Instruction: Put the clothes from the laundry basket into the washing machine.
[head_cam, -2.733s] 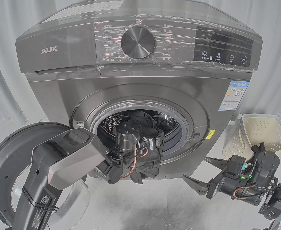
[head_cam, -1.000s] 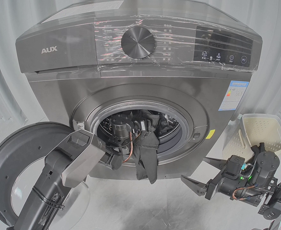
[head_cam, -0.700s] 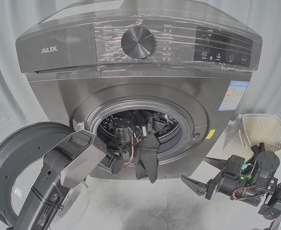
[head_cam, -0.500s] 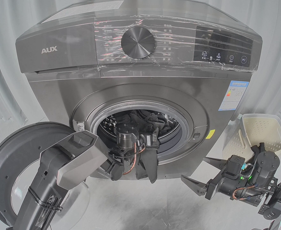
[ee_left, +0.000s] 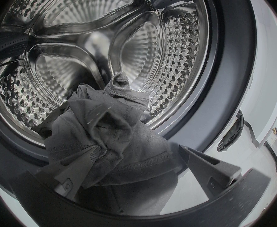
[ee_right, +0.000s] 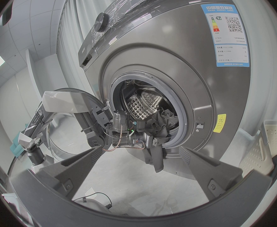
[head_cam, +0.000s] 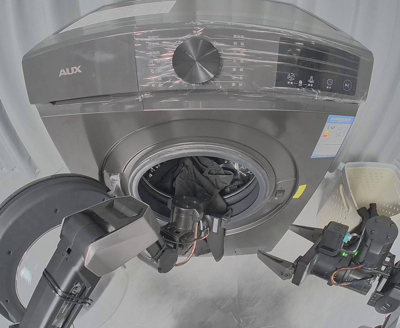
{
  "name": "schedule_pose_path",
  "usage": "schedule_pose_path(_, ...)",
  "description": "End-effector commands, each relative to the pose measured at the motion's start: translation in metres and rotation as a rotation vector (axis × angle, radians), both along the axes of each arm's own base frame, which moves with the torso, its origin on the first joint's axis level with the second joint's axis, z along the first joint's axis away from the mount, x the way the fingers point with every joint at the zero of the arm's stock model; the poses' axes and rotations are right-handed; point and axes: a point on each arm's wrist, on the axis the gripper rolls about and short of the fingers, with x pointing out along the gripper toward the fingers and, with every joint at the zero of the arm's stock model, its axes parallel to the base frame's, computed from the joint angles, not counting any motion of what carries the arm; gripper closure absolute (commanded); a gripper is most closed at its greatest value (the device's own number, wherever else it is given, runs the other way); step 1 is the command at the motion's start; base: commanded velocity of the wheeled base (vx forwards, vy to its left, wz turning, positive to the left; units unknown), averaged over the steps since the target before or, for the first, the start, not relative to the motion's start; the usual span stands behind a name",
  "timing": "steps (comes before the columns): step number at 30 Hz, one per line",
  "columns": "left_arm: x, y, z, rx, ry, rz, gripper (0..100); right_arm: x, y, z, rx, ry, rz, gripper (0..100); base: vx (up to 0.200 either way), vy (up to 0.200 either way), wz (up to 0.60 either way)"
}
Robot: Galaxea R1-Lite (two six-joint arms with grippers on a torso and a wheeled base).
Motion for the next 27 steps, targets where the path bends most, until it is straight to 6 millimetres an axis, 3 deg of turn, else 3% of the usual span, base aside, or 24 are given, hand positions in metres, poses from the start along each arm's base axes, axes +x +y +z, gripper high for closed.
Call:
schedule_pose_path(1,0.003,0.000,-0.014,0.011,0.011,0.005,0,0.000,0.000,-0.001,-0.001,0.002,0.001,0,0.000,0.000,0.00)
schedule_pose_path(7,0.009,-0.002,-0.016,0.004,-0.004,0.012,0,0.000,0.000,0.000,0.001,-0.002,0.001,0,0.000,0.000,0.00)
schedule_pose_path(8,0.010,-0.002,-0.016,0.003,-0.005,0.015,100,0.000,0.000,0.000,0.001,-0.002,0.001,0,0.000,0.000,0.00)
schedule_pose_path(16,0.016,0.002,-0.013,-0.011,-0.027,0.036,100,0.001,0.001,0.000,0.002,-0.003,0.001,0,0.000,0.000,0.00)
schedule_pose_path(23,0.053,0.007,0.038,-0.128,-0.210,0.146,100,0.000,0.001,0.000,0.002,-0.003,0.003,0,0.000,0.000,0.00)
schedule_pose_path(27,0.065,0.010,0.052,-0.165,-0.267,0.180,100,0.000,0.001,0.000,0.002,-0.003,0.003,0,0.000,0.000,0.00)
